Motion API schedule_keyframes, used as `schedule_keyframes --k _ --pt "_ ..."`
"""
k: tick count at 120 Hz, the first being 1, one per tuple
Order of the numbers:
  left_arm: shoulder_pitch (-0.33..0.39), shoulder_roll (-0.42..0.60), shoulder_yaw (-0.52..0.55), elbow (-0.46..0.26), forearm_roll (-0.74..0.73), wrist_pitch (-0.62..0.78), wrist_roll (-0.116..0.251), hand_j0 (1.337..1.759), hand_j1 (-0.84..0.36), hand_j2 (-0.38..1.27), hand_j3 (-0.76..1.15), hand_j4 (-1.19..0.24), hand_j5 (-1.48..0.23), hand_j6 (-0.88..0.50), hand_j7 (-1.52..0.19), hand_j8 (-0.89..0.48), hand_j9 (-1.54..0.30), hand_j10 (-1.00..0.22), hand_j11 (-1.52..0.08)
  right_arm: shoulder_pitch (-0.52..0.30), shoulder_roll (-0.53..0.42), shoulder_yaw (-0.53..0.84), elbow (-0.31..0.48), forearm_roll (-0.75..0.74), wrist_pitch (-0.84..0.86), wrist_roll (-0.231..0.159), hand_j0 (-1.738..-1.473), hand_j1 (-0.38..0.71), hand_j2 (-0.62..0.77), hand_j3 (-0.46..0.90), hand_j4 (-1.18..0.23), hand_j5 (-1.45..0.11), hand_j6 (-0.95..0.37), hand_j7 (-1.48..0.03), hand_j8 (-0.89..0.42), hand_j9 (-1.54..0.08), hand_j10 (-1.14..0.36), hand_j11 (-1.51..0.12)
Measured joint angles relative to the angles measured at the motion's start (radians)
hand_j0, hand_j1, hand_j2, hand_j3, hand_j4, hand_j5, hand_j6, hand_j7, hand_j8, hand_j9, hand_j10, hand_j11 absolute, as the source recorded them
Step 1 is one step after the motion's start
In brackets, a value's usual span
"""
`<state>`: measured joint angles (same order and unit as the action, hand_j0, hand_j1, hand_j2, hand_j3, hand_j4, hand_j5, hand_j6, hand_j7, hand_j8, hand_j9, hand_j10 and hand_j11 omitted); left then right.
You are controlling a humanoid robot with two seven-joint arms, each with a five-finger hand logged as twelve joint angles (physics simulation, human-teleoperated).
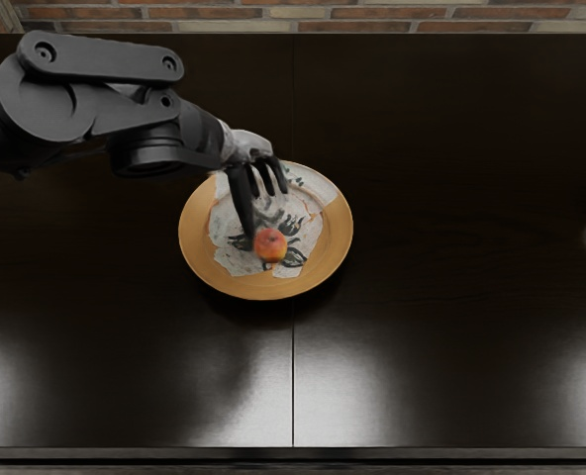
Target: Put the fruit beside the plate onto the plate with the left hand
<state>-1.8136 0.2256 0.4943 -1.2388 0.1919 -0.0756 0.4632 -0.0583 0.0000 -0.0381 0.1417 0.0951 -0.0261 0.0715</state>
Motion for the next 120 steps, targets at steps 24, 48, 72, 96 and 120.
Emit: schedule_keyframes --k 24,48,72,96,120 --pt "0.077 0.217 -0.11 -0.074 0.0 -0.018 -0.008 1.658 -0.01 0.08 0.0 -0.32 -0.41 -0.29 -0.41 -0.29 -0.4 -0.31 -0.4 0.0 0.0 0.0 0.0 0.0 0.0 0.0 -1.658 -0.31 -0.01 0.0 -0.03 -0.04 -0.03 -0.04 -0.03 -0.04 -0.03 -0.04" --pt "0.317 0.431 -0.393 -0.151 0.001 -0.192 -0.009 1.658 0.02 0.06 0.0 -0.28 -0.36 -0.27 -0.36 -0.27 -0.36 -0.28 -0.36 0.0 0.0 0.0 0.0 0.0 0.0 0.0 -1.658 -0.31 -0.01 0.0 -0.03 -0.04 -0.03 -0.04 -0.03 -0.04 -0.03 -0.04" --pt "0.431 0.622 -0.564 -0.157 -0.159 -0.432 -0.009 1.658 0.04 0.05 0.0 -0.26 -0.34 -0.26 -0.34 -0.26 -0.34 -0.26 -0.34 0.0 0.0 0.0 0.0 0.0 0.0 0.0 -1.658 -0.31 -0.01 0.0 -0.03 -0.04 -0.03 -0.04 -0.03 -0.04 -0.03 -0.04" --pt "0.551 0.671 -0.628 -0.031 -0.308 -0.521 -0.009 1.658 0.05 0.05 0.0 -0.25 -0.33 -0.25 -0.33 -0.25 -0.33 -0.25 -0.33 0.0 0.0 0.0 0.0 0.0 0.0 0.0 -1.658 -0.31 -0.01 0.0 -0.03 -0.04 -0.03 -0.04 -0.03 -0.04 -0.03 -0.04" --pt "0.601 0.658 -0.663 0.164 -0.368 -0.534 -0.009 1.658 0.05 0.05 0.0 -0.25 -0.33 -0.25 -0.33 -0.25 -0.33 -0.25 -0.33 0.0 0.0 0.0 0.0 0.0 0.0 0.0 -1.658 -0.31 -0.01 0.0 -0.03 -0.04 -0.03 -0.04 -0.03 -0.04 -0.03 -0.04"
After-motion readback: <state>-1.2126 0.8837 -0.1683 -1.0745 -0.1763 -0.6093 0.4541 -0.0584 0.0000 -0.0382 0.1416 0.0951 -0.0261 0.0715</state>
